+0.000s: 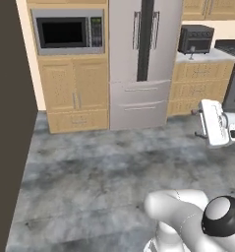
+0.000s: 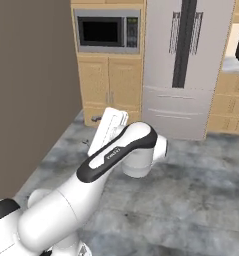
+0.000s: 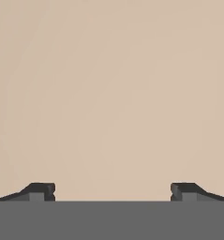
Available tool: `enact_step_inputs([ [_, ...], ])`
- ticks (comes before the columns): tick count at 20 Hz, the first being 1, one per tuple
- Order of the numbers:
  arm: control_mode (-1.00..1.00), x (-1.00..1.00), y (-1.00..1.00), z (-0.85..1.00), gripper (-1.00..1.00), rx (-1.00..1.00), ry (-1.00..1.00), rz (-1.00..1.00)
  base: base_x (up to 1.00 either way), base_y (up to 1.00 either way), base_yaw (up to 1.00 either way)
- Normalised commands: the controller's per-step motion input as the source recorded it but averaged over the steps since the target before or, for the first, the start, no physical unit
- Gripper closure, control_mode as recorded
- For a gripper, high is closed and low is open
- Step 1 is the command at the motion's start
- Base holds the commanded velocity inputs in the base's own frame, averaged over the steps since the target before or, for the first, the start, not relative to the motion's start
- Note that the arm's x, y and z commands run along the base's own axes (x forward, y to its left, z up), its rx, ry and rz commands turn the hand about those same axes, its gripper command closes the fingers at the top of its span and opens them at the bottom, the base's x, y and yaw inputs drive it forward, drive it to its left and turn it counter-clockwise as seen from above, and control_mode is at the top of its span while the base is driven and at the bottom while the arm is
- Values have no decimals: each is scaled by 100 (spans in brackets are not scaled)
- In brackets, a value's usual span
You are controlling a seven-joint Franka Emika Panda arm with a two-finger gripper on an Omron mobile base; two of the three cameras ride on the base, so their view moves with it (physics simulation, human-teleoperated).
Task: Retrieve the wine glasses from the counter and place one next to each plate.
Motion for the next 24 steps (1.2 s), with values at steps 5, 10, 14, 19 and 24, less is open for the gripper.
enact_step_inputs([
  [5,100,0,0,0,-100,0,0,0,97,-57,-1],
  [10,100,0,0,0,-100,0,0,0,82,-63,0],
  [14,100,0,0,0,-100,0,0,0,56,-77,0],
  [19,100,0,0,0,-100,0,0,0,50,-85,0],
  [24,100,0,0,0,-100,0,0,0,39,-84,0],
])
